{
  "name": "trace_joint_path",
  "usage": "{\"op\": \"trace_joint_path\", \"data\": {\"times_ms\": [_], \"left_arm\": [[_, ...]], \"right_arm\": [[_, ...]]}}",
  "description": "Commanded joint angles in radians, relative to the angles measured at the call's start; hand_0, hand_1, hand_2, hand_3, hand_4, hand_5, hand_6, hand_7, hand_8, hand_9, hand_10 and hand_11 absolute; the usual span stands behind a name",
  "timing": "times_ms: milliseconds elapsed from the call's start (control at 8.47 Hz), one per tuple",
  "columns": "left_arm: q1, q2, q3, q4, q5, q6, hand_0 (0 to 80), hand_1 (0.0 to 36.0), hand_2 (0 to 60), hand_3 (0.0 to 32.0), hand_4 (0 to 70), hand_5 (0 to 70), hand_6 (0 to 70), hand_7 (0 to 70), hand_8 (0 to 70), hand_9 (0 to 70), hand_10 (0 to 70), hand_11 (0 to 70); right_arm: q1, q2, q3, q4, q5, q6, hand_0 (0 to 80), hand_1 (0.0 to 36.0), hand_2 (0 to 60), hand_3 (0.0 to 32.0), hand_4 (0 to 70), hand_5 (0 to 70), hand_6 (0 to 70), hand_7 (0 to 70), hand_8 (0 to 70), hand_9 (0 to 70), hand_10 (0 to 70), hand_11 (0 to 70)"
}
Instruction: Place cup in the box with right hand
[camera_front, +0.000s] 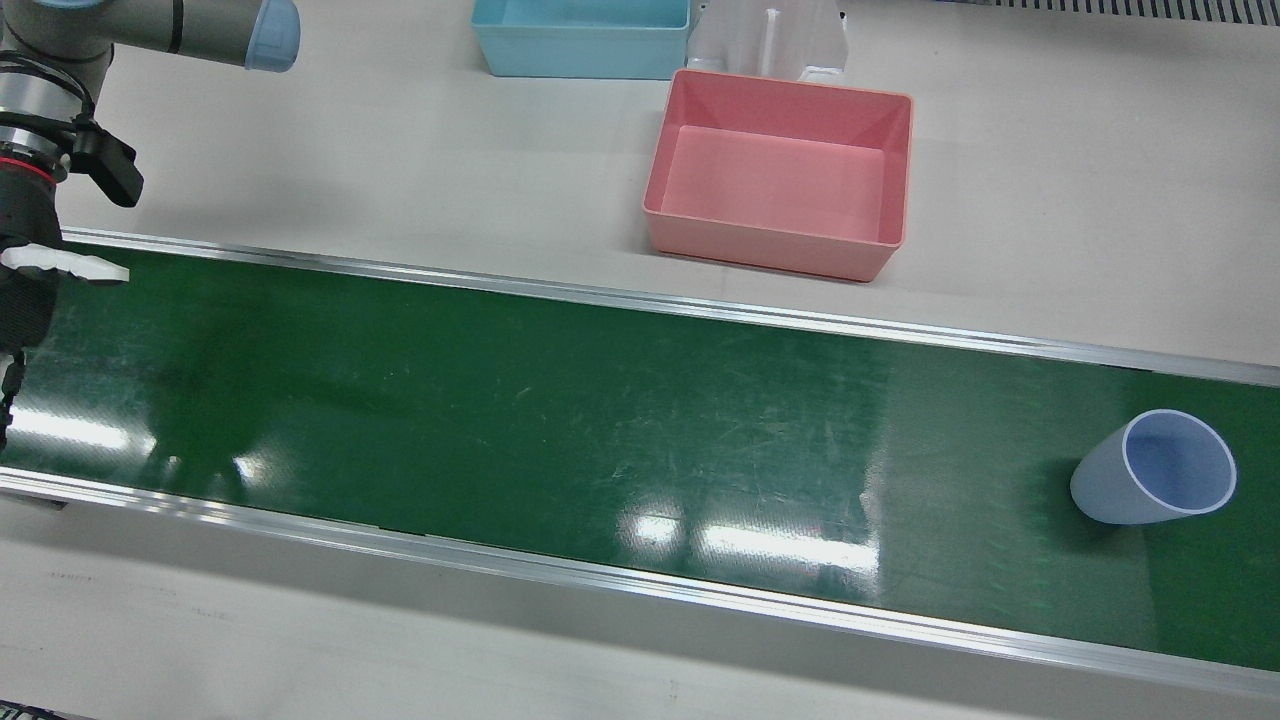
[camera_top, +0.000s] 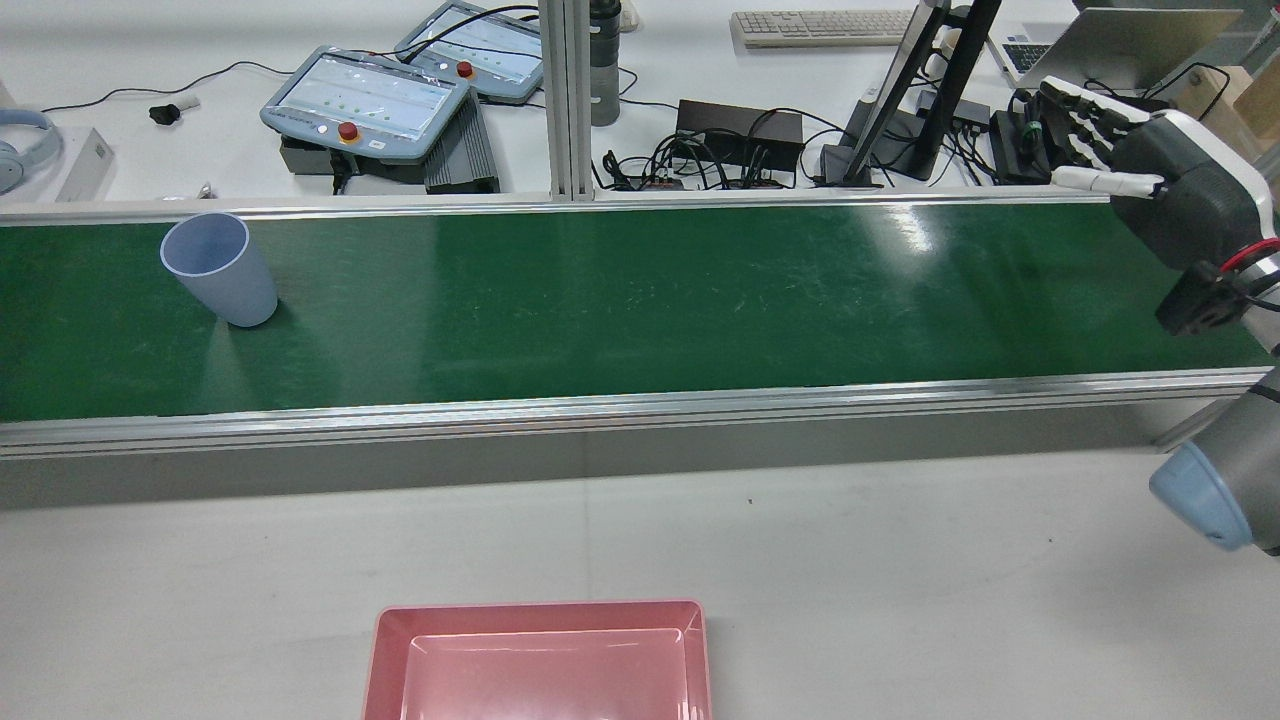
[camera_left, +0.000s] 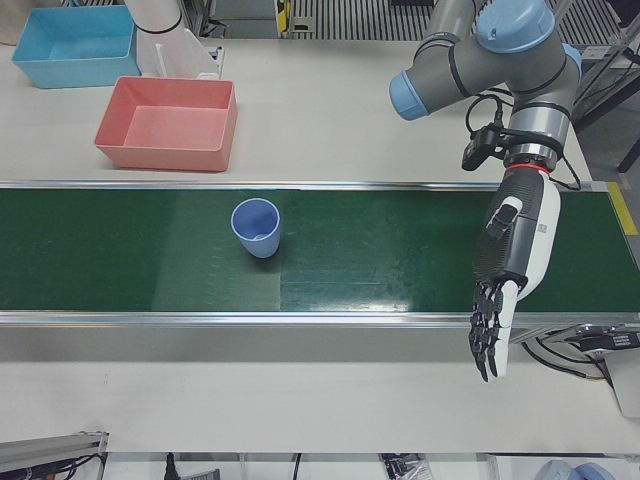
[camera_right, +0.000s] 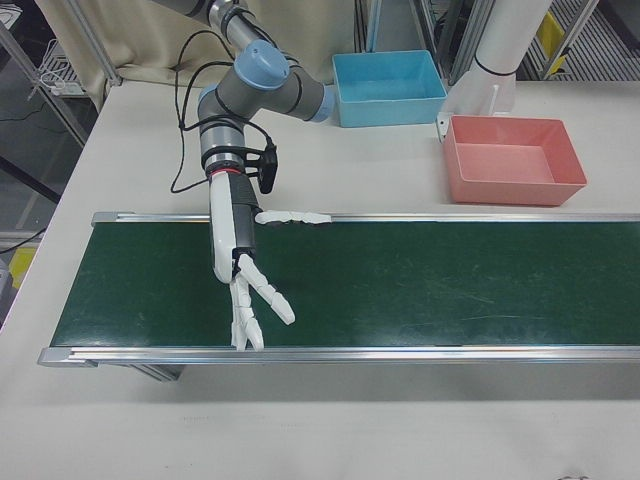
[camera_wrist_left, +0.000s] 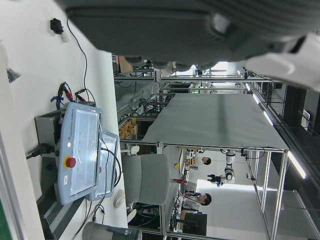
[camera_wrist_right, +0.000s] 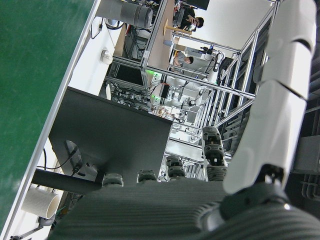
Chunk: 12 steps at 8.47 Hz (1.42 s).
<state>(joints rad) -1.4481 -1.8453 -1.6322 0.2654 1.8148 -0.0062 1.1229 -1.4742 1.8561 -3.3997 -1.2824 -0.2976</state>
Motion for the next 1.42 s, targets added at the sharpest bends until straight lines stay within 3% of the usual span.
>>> {"op": "trace_joint_path", "data": {"times_ms": [0, 1299], "left_arm": [[0.000, 0.000, 0.000, 0.000, 0.000, 0.000, 0.0, 0.0, 0.0, 0.0, 0.0, 0.0, 0.0, 0.0, 0.0, 0.0, 0.0, 0.0], [0.000, 0.000, 0.000, 0.000, 0.000, 0.000, 0.0, 0.0, 0.0, 0.0, 0.0, 0.0, 0.0, 0.0, 0.0, 0.0, 0.0, 0.0]], "right_arm": [[0.000, 0.000, -0.002, -0.001, 0.000, 0.000, 49.0, 18.9, 7.8, 0.0, 0.0, 4.6, 3.8, 11.4, 0.6, 3.9, 0.0, 0.0], [-0.017, 0.017, 0.000, -0.001, 0.005, 0.000, 49.0, 19.0, 8.2, 0.0, 0.0, 4.6, 3.8, 11.5, 0.5, 3.8, 0.0, 0.0]]}}
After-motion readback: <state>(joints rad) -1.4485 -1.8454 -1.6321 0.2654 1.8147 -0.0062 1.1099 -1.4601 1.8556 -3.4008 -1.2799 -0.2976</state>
